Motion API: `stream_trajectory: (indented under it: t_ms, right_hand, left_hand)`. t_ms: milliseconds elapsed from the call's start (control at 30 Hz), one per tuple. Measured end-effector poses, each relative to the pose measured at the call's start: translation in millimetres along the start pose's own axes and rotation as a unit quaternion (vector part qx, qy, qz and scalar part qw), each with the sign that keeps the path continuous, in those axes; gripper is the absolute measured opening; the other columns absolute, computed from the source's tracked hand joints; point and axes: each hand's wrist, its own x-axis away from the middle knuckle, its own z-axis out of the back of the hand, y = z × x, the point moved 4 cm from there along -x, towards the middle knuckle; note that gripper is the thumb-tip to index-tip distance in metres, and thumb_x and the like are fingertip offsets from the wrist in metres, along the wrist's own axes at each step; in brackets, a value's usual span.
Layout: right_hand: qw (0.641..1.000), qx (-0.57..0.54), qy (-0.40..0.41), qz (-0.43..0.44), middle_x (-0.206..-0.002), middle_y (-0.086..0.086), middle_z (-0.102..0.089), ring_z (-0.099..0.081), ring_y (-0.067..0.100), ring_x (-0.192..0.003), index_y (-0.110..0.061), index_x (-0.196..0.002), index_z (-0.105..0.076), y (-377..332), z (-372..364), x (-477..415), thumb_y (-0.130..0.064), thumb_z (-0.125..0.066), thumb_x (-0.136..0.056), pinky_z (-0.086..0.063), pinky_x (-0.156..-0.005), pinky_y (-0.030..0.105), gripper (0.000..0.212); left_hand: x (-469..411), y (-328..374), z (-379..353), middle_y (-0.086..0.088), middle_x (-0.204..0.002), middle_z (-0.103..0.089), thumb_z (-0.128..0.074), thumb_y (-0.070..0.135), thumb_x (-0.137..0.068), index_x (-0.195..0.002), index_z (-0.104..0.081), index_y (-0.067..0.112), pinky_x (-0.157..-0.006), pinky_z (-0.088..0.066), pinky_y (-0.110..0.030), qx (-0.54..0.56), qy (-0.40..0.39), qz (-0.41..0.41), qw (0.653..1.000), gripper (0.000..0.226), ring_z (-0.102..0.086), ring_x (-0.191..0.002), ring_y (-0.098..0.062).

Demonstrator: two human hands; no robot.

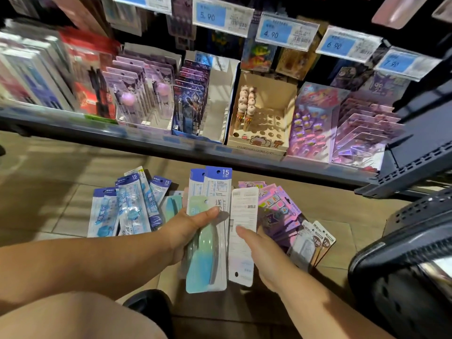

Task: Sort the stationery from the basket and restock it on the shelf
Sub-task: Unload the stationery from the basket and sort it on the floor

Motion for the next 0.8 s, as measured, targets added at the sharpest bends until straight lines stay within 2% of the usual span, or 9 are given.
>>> stream_trajectory:
  t_ms: [67,133,200,267,400,533,667,733,800]
  right_hand:
    - [1.000,-0.023,-0.008,-0.004,-0.119,-0.023,-0.060,-0.058,-0.008,-0.102,-0.039,-0.132,-0.045,1,-4,1,-0.032,-0.043,-0.101,-0.047,-0.085,0.019,0.032]
    - [0.999,-0.042,-0.010,-0.008,-0.121,-0.019,-0.063,-0.058,0.001,-0.111,-0.045,-0.122,-0.052,2,-8,3,-0.043,-0.042,-0.097,-0.045,-0.101,0.034,0.027]
    - [0.999,-0.036,-0.012,-0.011,-0.125,-0.017,-0.063,-0.054,0.008,-0.122,-0.050,-0.120,-0.053,9,-10,1,-0.058,-0.041,-0.088,-0.035,-0.112,0.044,0.035]
    - [0.999,-0.033,-0.017,-0.016,-0.131,-0.013,-0.061,-0.050,0.012,-0.129,-0.047,-0.129,-0.051,15,-12,0,-0.065,-0.039,-0.083,-0.032,-0.115,0.049,0.051]
    - [0.999,-0.005,-0.024,-0.028,-0.137,-0.013,-0.056,-0.047,0.010,-0.131,-0.044,-0.139,-0.043,17,-19,-2,-0.066,-0.035,-0.082,-0.032,-0.115,0.046,0.061]
    - [1.000,0.010,-0.011,-0.023,-0.134,-0.012,-0.056,-0.049,0.012,-0.127,-0.045,-0.139,-0.040,14,-21,-9,-0.068,-0.050,-0.076,-0.034,-0.113,0.050,0.068]
    - [0.997,-0.012,0.034,-0.066,-0.108,0.001,-0.061,-0.064,0.021,-0.095,-0.035,-0.128,-0.043,22,-17,-18,-0.053,-0.068,-0.081,-0.055,-0.091,0.043,0.057]
    - [0.991,0.037,0.089,-0.094,-0.110,-0.001,-0.058,-0.059,0.020,-0.098,-0.033,-0.125,-0.046,31,-12,-26,-0.060,-0.075,-0.069,-0.053,-0.088,0.044,0.068]
    - [0.982,0.109,0.113,-0.108,-0.112,0.001,-0.057,-0.056,0.019,-0.099,-0.025,-0.123,-0.048,39,-9,-35,-0.063,-0.074,-0.066,-0.049,-0.081,0.038,0.073]
  left_hand:
    - [-1,-1,-2,-0.006,-0.098,-0.076,-0.068,0.032,-0.087,-0.114,-0.065,0.021,-0.062,-0.056,-0.031,0.002,-0.003,-0.003,1.000,0.029,-0.075,-0.082,-0.022]
    - [-1,-3,-2,-0.005,-0.096,-0.076,-0.068,0.033,-0.087,-0.112,-0.065,0.021,-0.064,-0.056,-0.032,0.004,-0.001,-0.001,1.000,0.028,-0.075,-0.081,-0.022]
    - [-2,-6,0,-0.006,-0.095,-0.076,-0.070,0.034,-0.084,-0.111,-0.065,0.021,-0.070,-0.055,-0.036,-0.006,0.004,0.001,1.000,0.030,-0.075,-0.082,-0.022]
    - [-2,-8,3,-0.006,-0.095,-0.076,-0.071,0.035,-0.082,-0.111,-0.065,0.021,-0.074,-0.055,-0.039,-0.010,0.006,0.000,1.000,0.032,-0.074,-0.084,-0.023]
    - [-2,-11,12,-0.007,-0.096,-0.076,-0.070,0.034,-0.085,-0.114,-0.064,0.021,-0.071,-0.055,-0.037,-0.010,0.015,0.002,1.000,0.032,-0.074,-0.085,-0.024]
    - [-4,-10,24,-0.008,-0.094,-0.076,-0.070,0.035,-0.083,-0.113,-0.064,0.019,-0.066,-0.055,-0.034,0.001,0.016,-0.003,1.000,0.035,-0.074,-0.081,-0.024]
    - [-3,-1,50,-0.004,-0.079,-0.075,-0.072,0.037,-0.073,-0.105,-0.065,0.021,-0.066,-0.051,-0.033,0.002,0.070,-0.020,0.997,0.037,-0.070,-0.072,-0.022]
    - [-3,6,72,-0.008,-0.087,-0.075,-0.073,0.039,-0.066,-0.109,-0.067,0.017,-0.071,-0.052,-0.036,0.021,0.112,-0.033,0.993,0.048,-0.069,-0.079,-0.027]
    - [-3,11,93,-0.013,-0.093,-0.074,-0.073,0.035,-0.072,-0.104,-0.070,0.014,-0.072,-0.053,-0.037,0.044,0.147,-0.047,0.987,0.038,-0.070,-0.076,-0.027]
